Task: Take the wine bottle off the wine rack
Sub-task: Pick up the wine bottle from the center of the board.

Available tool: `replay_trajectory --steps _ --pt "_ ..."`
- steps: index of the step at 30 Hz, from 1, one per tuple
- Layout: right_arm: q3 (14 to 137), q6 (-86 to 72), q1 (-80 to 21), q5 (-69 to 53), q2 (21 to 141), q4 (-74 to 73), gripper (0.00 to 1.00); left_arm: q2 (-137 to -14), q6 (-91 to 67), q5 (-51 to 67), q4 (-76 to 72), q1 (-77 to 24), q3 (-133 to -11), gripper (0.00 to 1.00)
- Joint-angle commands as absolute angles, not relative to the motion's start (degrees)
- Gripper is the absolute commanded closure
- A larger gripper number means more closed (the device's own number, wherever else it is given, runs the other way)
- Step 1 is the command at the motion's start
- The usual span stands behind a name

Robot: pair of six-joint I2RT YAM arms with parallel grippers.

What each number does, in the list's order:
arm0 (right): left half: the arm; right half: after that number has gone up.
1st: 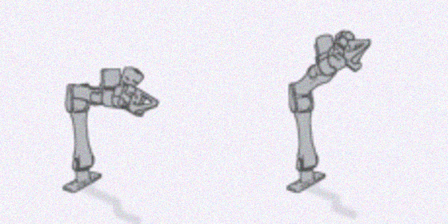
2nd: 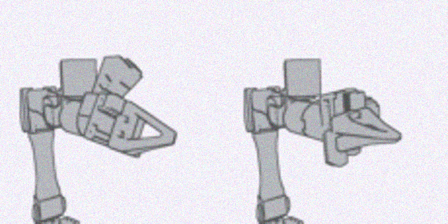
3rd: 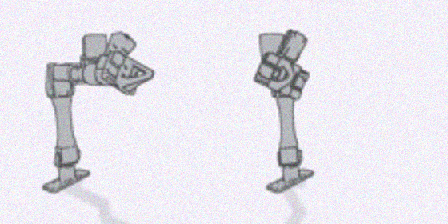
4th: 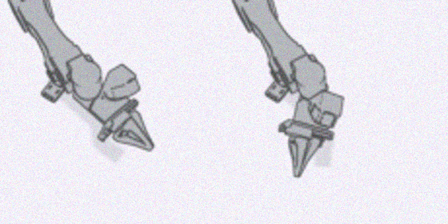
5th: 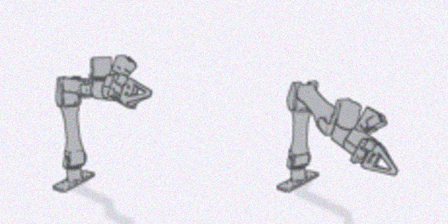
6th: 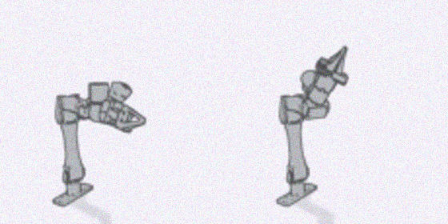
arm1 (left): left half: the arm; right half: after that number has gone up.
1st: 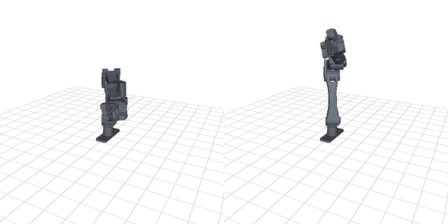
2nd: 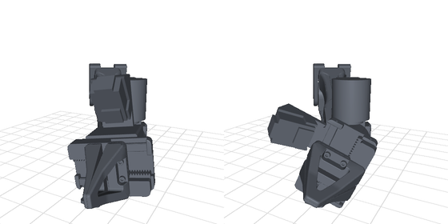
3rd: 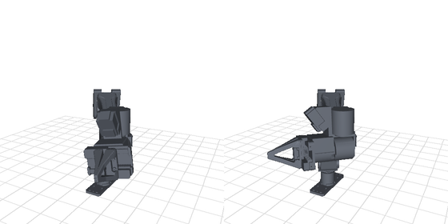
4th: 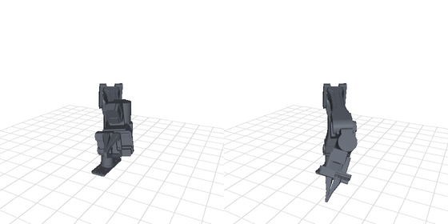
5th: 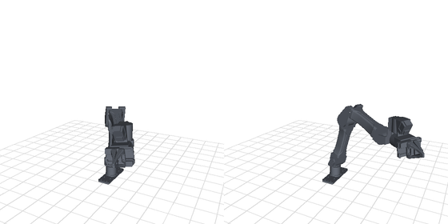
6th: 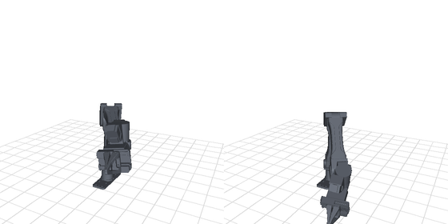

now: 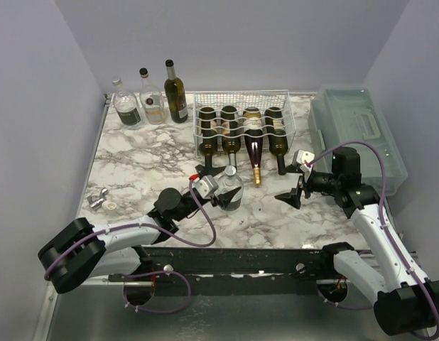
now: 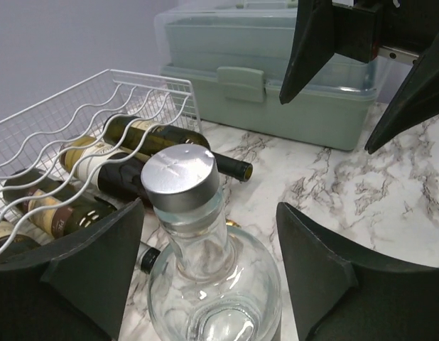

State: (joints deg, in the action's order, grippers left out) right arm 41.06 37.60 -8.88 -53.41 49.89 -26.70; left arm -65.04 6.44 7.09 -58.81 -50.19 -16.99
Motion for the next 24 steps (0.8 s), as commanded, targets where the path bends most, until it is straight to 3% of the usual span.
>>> replay_trajectory --steps 1,17,22,24 --pt "40.5 38.4 -8.6 -53.4 49.9 -28.0 0.01 -69.0 4.5 10.5 -65.3 -49.7 -18.5 0.26" --pt "40.4 38.5 -8.6 -53.2 50.1 -28.0 0.01 -78.6 2.4 6.4 -76.9 -49.6 -17.8 0.47" --pt "40.5 38.6 -8.7 -53.2 50.2 -28.0 0.01 -79.9 2.5 5.5 -78.5 -49.6 -17.3 0.57" --pt "40.5 38.6 -8.6 -53.2 50.1 -28.1 0.00 -80.1 2.6 5.4 -78.7 -49.6 -17.2 0.67"
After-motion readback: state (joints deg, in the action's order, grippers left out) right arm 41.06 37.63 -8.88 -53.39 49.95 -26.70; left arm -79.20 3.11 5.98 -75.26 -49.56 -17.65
